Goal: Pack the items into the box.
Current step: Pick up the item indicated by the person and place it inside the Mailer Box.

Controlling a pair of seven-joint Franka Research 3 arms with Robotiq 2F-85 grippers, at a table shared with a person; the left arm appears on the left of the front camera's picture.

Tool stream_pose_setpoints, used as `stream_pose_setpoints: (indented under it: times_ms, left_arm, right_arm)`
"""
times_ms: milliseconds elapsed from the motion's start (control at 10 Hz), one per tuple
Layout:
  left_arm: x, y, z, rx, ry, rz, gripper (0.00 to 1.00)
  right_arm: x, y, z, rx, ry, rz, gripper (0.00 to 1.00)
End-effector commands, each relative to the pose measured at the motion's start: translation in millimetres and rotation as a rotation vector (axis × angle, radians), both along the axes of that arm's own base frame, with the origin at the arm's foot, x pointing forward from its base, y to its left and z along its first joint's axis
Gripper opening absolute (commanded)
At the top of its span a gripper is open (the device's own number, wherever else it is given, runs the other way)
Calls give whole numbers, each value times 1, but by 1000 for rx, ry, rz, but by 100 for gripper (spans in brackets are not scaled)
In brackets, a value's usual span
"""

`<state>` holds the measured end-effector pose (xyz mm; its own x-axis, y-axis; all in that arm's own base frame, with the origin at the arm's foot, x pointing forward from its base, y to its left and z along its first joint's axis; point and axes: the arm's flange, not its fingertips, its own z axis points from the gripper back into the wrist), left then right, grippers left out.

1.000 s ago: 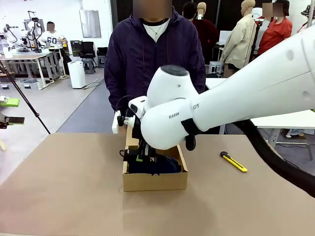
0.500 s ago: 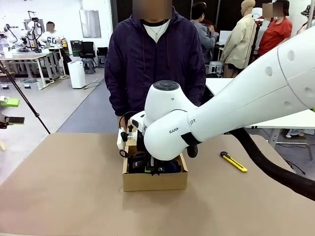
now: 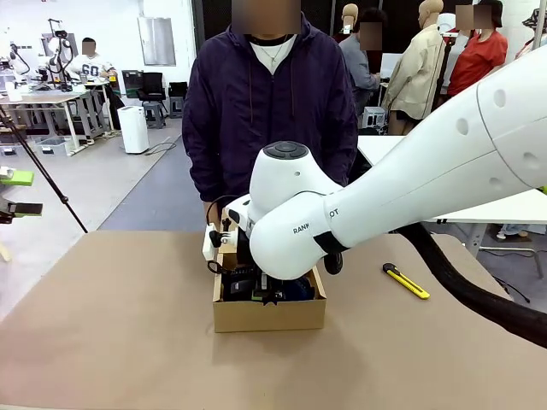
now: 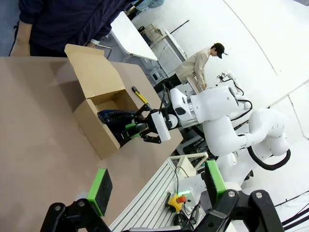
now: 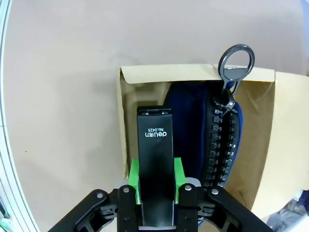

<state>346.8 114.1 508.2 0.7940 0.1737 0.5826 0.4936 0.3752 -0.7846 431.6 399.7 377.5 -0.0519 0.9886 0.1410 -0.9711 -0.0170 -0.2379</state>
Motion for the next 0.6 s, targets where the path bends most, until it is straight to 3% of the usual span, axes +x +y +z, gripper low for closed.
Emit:
stream_pose_setpoints:
  times_ms: [0, 100, 500]
  left_arm:
    - [-3, 3, 2, 4, 12, -13, 100]
    - [-3, 3, 2, 4, 12, -13, 100]
    - [-3, 3, 2, 4, 12, -13, 100]
  right_arm:
    - [3, 4, 3, -21, -14, -27, 43]
    - [4, 4, 2, -23, -13, -30, 99]
    - [7, 0, 3, -20, -21, -42, 100]
